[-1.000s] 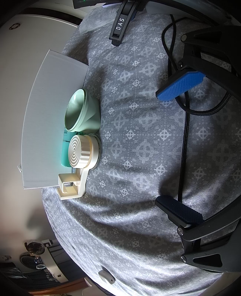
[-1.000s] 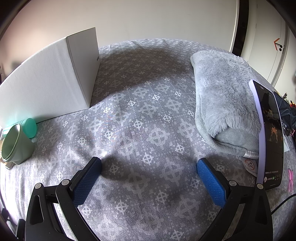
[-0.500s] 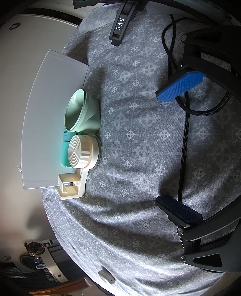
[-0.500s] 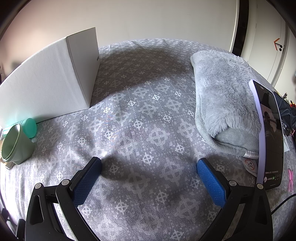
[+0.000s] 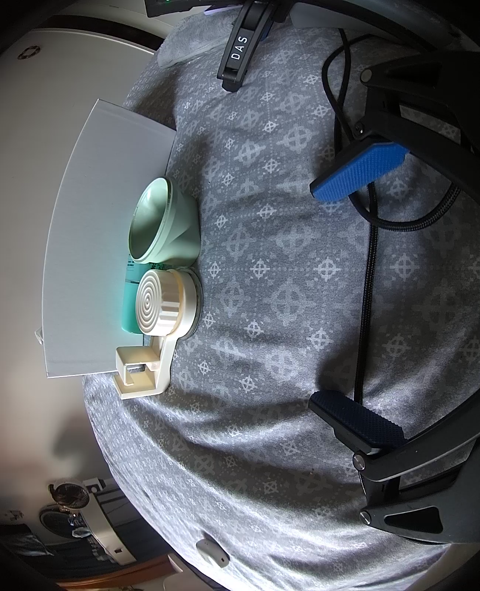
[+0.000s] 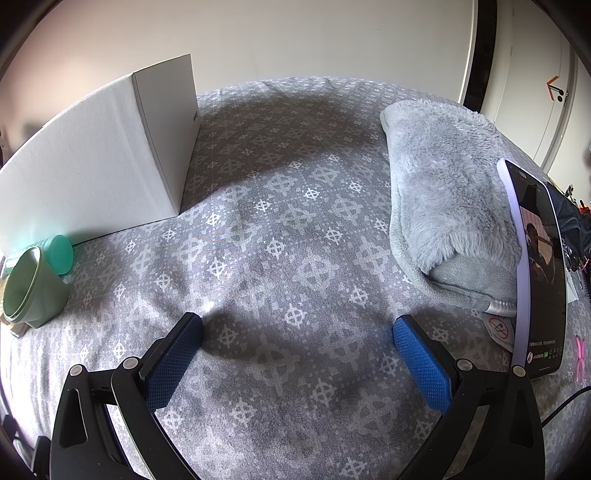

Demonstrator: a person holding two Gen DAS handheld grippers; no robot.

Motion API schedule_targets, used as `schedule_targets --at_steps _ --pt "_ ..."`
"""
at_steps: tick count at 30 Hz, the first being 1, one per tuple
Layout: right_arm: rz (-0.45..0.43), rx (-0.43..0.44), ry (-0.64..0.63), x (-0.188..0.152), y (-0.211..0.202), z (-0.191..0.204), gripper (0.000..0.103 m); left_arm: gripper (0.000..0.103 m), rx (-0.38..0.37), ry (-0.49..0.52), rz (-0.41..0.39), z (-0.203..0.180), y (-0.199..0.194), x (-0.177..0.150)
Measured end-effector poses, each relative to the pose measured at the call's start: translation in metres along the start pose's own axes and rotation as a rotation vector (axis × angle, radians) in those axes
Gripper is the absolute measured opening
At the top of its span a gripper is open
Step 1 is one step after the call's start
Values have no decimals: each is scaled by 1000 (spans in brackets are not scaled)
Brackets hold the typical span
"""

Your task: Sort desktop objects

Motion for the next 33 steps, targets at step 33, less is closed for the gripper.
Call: schedule_targets --at_steps 33 --pt "0 0 0 0 0 0 103 103 13 -24 63 3 0 2"
Point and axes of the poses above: each gripper's, at about its wrist camera, not at the fingertips, and y roughly the way its jaws point, z to its left, x to its top, the point moved 4 cm from there along y, roughly the way its jaws point, and after that the axes turned 2 degrees about -x, right-handed, at the moved point
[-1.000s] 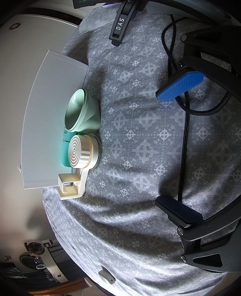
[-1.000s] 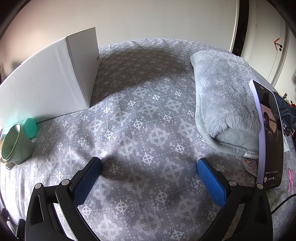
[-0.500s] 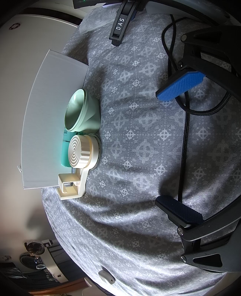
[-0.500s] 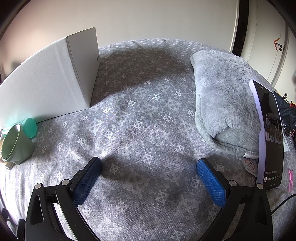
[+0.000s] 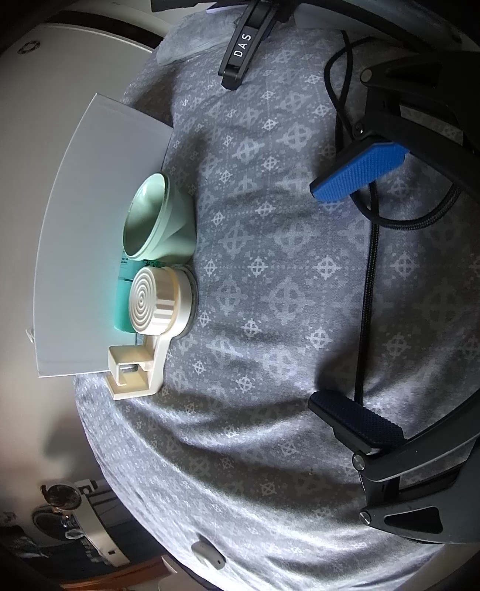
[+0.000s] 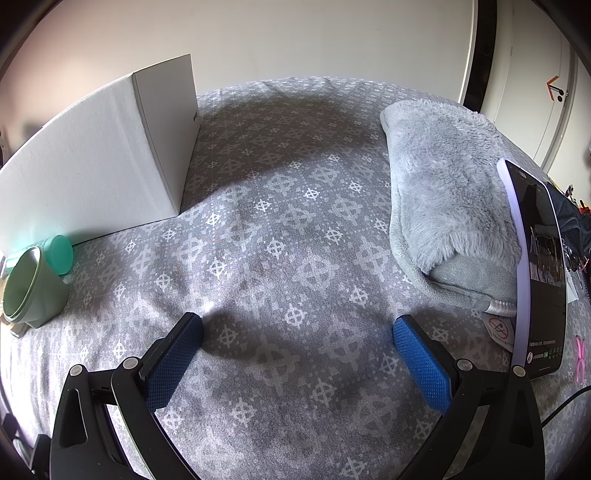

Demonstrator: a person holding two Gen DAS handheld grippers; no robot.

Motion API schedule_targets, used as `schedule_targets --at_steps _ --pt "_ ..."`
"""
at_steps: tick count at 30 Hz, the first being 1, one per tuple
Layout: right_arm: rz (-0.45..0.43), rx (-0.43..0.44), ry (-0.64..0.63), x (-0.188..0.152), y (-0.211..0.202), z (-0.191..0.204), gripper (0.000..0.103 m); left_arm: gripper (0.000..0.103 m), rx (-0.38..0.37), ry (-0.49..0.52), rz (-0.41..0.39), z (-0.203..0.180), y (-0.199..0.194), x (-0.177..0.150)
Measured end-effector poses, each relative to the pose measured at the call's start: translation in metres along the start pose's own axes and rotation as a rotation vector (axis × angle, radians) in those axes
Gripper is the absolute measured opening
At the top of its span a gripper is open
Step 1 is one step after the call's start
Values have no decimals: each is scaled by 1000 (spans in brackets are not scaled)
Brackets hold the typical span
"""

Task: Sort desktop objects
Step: 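Move the left gripper to the mint-green cup and close on its rim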

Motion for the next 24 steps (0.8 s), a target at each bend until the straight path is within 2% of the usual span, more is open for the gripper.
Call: schedule_targets --at_steps 3,4,7,9,12,14,17,19,24 --pt "0 0 0 0 0 0 103 103 84 -75 118 -4 -10 -2" --pt "0 0 0 0 0 0 103 102 98 -60 113 -10 -23 -2" --pt "0 0 0 0 0 0 103 102 120 42 -54 -37 -68 17" --pt "0 0 0 0 0 0 103 102 117 64 -113 -49 -79 44" --pt "0 0 0 0 0 0 103 102 55 65 -78 -63 -55 81" --pt "0 0 0 0 0 0 103 100 25 83 -14 -74 -26 103" --pt "0 0 0 0 0 0 103 92 83 126 86 -82 14 109" --pt "0 0 0 0 0 0 103 91 120 153 129 -83 36 109" --pt "0 0 0 0 0 0 103 91 139 218 143 -87 64 118"
Point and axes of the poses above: each gripper's, at about its wrist camera, not at the fingertips, and y roughly the way its jaws point, z to its left, x to its top, the point moved 4 cm from there along y, roughly the way its jaws point, and after that the axes turned 2 degrees about -x, right-handed, at the moved point
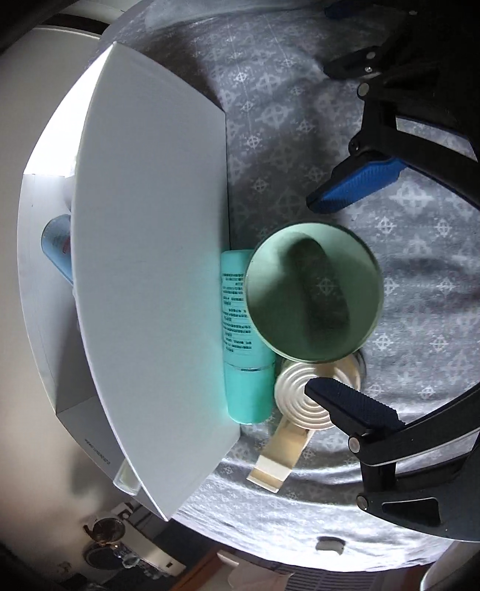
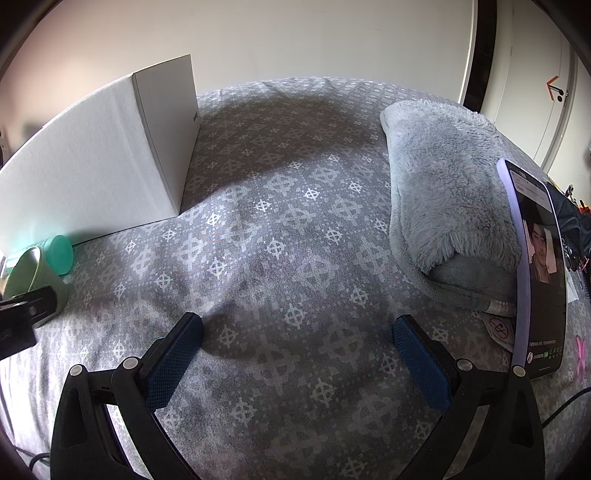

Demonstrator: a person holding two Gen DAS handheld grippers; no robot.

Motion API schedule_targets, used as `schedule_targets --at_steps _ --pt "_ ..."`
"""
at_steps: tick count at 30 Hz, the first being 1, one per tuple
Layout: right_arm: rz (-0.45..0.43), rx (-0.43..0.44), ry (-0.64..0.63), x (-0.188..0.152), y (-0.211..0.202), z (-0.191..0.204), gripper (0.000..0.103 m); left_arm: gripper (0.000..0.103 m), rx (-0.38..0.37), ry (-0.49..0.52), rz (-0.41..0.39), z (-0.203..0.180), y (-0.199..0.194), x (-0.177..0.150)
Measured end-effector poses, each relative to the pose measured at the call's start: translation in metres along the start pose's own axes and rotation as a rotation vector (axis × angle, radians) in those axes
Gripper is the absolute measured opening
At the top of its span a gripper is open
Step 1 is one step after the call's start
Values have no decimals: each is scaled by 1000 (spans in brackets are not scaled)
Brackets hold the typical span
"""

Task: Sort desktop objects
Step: 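Move the left gripper to the mint-green cup and close on its rim, then lift the green cup with the left gripper and release it into the white box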

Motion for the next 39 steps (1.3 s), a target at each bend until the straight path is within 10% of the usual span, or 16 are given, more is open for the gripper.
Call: schedule_targets --at_steps 7,21,31,39 --pt "0 0 0 0 0 0 103 70 14 13 -17 -4 -1 6" --pt "0 0 0 0 0 0 103 70 1 12 -177 -40 -96 -17" --pt "0 0 0 0 0 0 103 70 -20 55 -429 -33 -156 99" --pt "0 0 0 0 0 0 103 70 -95 74 -293 -46 -77 148"
Point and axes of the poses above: each gripper's, at about its wrist camera, not at the fingertips, and y roughly the way its jaws point, z to its left, x to its top, the point moved 4 cm from there along y, roughly the way its jaws point, and after that the axes turned 2 degrees about -x, right-handed, at the moved point
